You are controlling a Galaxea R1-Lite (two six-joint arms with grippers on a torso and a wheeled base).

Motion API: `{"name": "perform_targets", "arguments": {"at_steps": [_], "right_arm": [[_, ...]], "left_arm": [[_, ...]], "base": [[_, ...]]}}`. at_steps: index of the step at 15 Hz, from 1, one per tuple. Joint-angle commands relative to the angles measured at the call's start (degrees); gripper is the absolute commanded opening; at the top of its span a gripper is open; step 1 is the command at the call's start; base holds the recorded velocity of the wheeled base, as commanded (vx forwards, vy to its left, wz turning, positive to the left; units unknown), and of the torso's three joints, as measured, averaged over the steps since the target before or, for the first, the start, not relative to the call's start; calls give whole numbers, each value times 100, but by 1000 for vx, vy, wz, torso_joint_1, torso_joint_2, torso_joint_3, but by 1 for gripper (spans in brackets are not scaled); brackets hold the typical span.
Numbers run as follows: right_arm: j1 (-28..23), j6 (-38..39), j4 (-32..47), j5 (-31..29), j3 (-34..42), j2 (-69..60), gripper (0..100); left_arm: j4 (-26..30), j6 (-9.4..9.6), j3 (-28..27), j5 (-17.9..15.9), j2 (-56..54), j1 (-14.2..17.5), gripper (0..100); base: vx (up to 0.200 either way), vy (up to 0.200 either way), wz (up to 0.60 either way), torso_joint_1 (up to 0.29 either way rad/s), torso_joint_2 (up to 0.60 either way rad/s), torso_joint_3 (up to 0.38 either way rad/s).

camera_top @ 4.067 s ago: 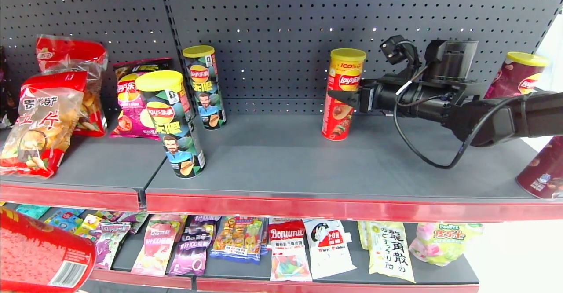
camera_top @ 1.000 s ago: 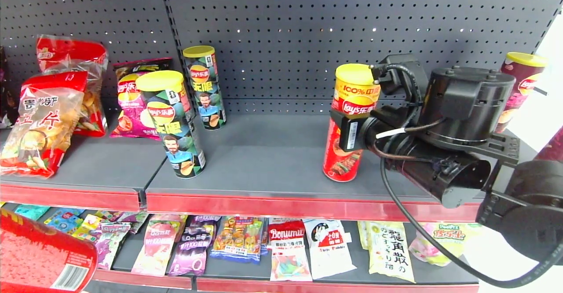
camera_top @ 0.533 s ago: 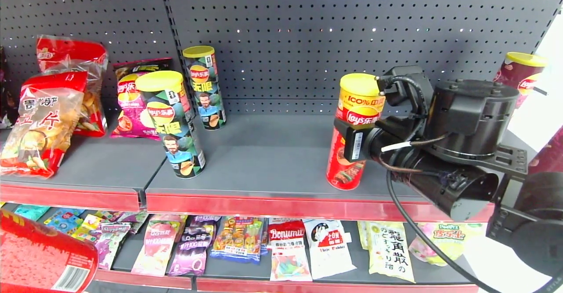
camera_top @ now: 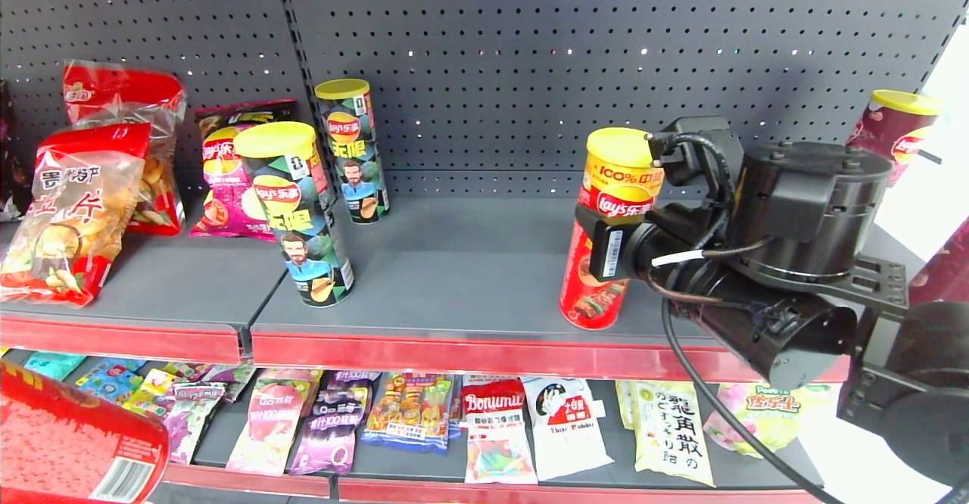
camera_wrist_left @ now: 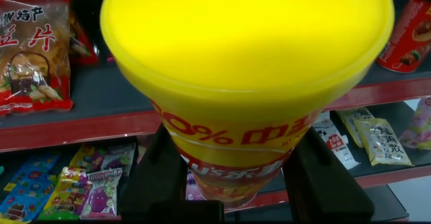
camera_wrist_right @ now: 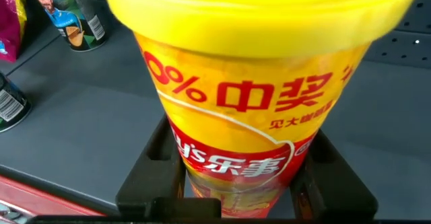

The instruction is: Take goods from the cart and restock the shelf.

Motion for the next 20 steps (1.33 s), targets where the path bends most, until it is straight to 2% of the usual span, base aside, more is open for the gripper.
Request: {"name": "perform_targets", "arguments": {"at_steps": [1,7,13,20], "right_arm": [[53,-9,8,-130,-26,26,0],[80,-1,8,-227,0,26,0],[317,34,16,-368,18,8,0],[308,43,8,-473,18,61,0]], "left_arm": [[-3,0,-2,9,5,-3,0],[-3,0,7,9,-13,5,0],[-3,0,-2,9,-22,5,0],[-3,0,7,9,-30,-3,0]], "base": [[0,0,0,0,0,0],[0,0,0,0,0,0],[0,0,0,0,0,0],[0,0,0,0,0,0]]}}
